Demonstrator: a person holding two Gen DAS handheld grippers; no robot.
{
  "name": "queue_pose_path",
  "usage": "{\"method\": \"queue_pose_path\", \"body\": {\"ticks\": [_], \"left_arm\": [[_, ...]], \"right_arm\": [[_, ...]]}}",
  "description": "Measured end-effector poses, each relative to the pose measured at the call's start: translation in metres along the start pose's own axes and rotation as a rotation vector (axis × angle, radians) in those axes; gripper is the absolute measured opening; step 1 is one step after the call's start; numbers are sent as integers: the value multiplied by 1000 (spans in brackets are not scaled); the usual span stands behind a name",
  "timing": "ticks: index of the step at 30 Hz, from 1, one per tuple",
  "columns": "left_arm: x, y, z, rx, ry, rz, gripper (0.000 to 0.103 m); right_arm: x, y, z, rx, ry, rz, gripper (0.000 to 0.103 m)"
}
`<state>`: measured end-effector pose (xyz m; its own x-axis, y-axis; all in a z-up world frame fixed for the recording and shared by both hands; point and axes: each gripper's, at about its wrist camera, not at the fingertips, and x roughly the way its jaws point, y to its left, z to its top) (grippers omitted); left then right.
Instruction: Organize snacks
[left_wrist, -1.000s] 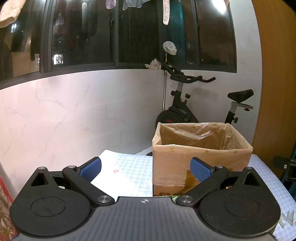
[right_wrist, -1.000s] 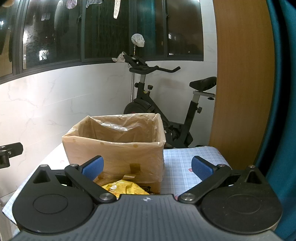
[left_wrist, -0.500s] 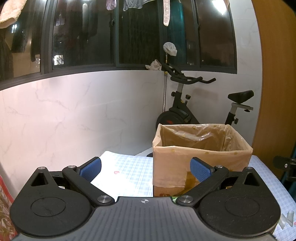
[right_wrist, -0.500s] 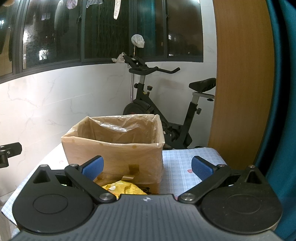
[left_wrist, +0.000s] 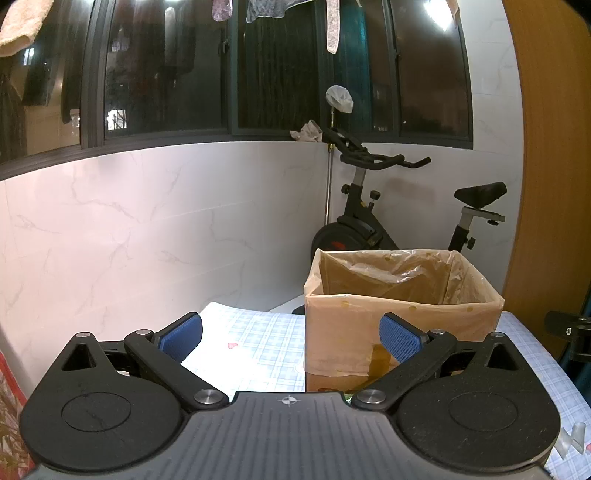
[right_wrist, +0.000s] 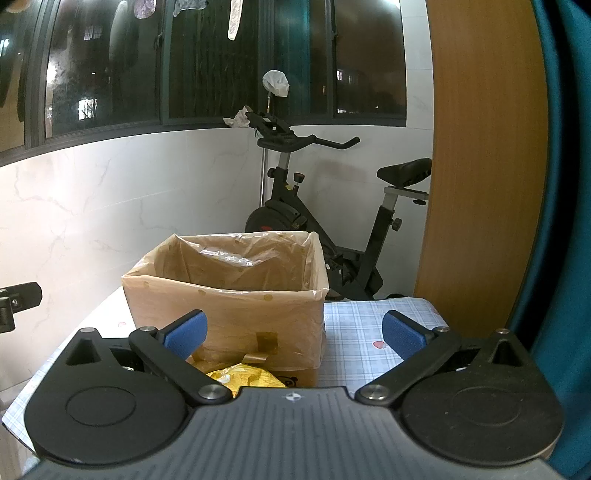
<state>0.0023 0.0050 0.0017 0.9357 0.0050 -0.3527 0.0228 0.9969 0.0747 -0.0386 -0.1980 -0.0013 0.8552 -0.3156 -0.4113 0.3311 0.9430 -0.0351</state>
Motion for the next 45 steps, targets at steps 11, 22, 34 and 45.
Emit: {"method": "queue_pose_path", "body": {"ticks": [11,22,34,45], "left_arm": [[0,0,0,-6,0,-1,103],[0,0,-1,-8,-2,0,103],[-4,-3,-2,8,-16,8,103],[2,-3,-5,49,-32,77,103]], "right_arm": [[1,1,1,0,3,0,103],[1,2,0,0,3,-2,103],[1,0,-1,4,-1,2,103],[3,-4,-3,10,-58,52,103]]}}
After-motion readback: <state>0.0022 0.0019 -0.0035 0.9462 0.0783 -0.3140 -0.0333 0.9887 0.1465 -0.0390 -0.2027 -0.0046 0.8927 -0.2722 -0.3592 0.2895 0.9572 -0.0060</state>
